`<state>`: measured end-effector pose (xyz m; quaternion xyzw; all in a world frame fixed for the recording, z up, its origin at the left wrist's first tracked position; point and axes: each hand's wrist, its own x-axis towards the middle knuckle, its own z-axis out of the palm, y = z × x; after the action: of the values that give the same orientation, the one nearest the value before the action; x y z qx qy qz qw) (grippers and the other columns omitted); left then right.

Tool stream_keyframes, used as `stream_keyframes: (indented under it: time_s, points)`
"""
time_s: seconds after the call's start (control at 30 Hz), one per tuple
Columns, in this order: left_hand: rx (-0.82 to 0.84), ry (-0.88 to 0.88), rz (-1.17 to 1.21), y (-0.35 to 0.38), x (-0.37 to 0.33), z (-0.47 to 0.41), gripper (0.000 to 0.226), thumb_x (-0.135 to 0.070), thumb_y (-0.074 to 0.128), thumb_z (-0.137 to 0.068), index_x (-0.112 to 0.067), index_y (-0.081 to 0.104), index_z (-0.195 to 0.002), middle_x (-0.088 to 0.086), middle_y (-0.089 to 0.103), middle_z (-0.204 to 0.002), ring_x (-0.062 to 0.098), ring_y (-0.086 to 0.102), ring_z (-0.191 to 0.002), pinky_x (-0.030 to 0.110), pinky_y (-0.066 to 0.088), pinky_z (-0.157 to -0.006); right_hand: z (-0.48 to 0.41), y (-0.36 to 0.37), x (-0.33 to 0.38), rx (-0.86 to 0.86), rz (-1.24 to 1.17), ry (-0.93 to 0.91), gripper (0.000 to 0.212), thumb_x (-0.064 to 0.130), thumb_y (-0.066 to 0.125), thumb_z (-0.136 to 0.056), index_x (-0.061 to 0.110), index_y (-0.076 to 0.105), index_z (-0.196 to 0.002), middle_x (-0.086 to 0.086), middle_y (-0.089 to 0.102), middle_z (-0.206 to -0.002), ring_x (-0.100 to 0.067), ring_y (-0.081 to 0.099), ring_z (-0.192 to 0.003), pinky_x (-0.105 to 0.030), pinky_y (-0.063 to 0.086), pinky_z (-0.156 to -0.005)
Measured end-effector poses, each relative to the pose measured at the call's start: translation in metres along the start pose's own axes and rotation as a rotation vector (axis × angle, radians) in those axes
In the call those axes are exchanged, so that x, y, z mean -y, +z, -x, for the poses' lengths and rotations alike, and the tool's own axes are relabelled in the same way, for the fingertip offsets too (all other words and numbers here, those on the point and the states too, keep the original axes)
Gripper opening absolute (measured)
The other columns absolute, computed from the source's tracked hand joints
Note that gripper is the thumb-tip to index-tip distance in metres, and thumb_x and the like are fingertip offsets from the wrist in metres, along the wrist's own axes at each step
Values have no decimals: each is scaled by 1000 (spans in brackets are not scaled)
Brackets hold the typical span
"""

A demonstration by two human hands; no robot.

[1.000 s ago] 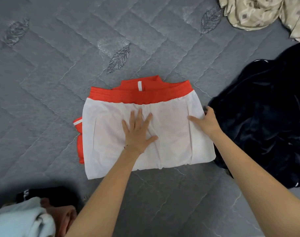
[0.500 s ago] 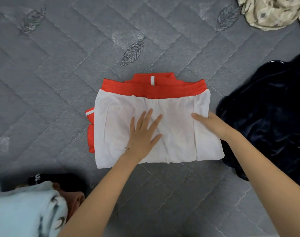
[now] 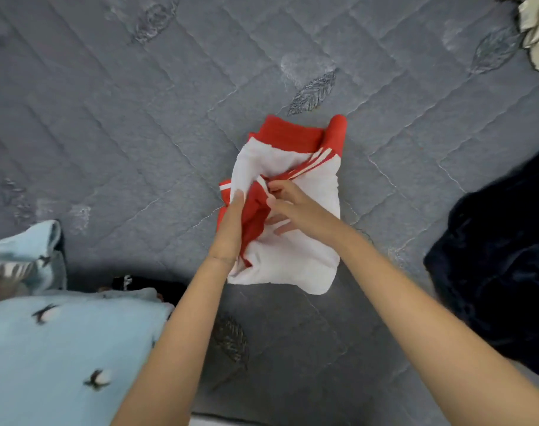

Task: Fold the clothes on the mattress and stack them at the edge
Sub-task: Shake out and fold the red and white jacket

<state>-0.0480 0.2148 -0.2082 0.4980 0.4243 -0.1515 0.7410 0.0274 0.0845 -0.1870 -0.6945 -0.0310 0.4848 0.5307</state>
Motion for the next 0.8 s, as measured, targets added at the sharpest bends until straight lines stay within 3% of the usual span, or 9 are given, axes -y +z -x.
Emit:
stream_keyframes:
  time_s: [0.07, 0.13, 0.2, 0.3, 0.4, 0.47, 0.53, 0.7, 0.8]
  points:
    - [25, 52, -155, -17, 3, -3, 57, -56, 50, -90, -20, 54, -132, 3, 64, -125, 22, 60, -117, 38, 46, -101, -8, 13, -11, 15, 90, -39, 43, 13, 44, -100, 22, 36, -141, 4, 49, -132, -20, 62, -106, -31, 51, -91]
    - [-68, 112, -450, -28, 11, -7, 53, -39, 66, -87, -18, 50, -133, 0, 62, -123, 20, 59, -113, 36, 48, -98, -10, 14, -24, -87, 275, -107, 45, 8, 45, -98, 20, 40, -141, 1, 48, -139, -17, 54, -116, -25, 41, -99]
    - [-175, 144, -554, -32, 23, -9, 59, -22, 73, -83, -16, 46, -135, 0, 58, -125, 19, 56, -113, 29, 44, -91, -11, 7, -37, -164, 501, -184, 44, 7, 50, -95, 14, 45, -138, -3, 48, -140, -19, 47, -125, -25, 33, -105]
    - [-349, 198, -582, -35, 40, -14, 53, -8, 65, -85, -12, 45, -134, 8, 57, -128, 27, 53, -117, 26, 37, -86, -14, -7, -55, -215, 784, -226, 48, 16, 58, -93, 14, 47, -139, -7, 43, -146, -26, 34, -137, -34, 22, -115]
    - [-486, 179, -692, -37, 49, -14, 46, -11, 57, -92, -11, 40, -135, 15, 57, -125, 35, 54, -114, 33, 39, -83, -16, -19, -66, -308, 986, -240, 61, 35, 62, -90, 22, 40, -145, -4, 25, -157, -26, 12, -147, -41, 5, -119]
    - [-587, 174, -891, -35, 54, -13, 55, -14, 54, -94, -12, 30, -144, 18, 49, -134, 36, 48, -122, 43, 40, -93, -16, -22, -73, -342, 1065, -260, 71, 47, 63, -86, 28, 34, -148, -2, 14, -161, -28, 1, -149, -46, -5, -117]
    - [-680, 297, -1109, -29, 55, -9, 63, -16, 54, -94, -14, 25, -150, 18, 36, -146, 34, 35, -134, 46, 26, -110, -19, -22, -81, -304, 1132, -208, 81, 59, 59, -84, 34, 21, -151, 0, -1, -162, -27, -11, -148, -47, -11, -116]
    - [-371, 909, -1600, -16, 74, -12, 56, -36, 48, -94, -21, 37, -147, 16, 32, -153, 37, 28, -142, 56, 17, -114, -35, -17, -97, -215, 1172, -103, 81, 68, 45, -87, 39, 6, -152, 2, -19, -160, -25, -24, -145, -48, -14, -116]
    - [-266, 785, -1678, -24, 89, -24, 66, -57, 40, -94, -26, 27, -151, 11, 22, -158, 36, 18, -145, 58, 15, -116, -40, -20, -98, -229, 1146, -152, 74, 63, 44, -90, 37, 13, -152, 1, -14, -161, -25, -19, -147, -50, -9, -118]
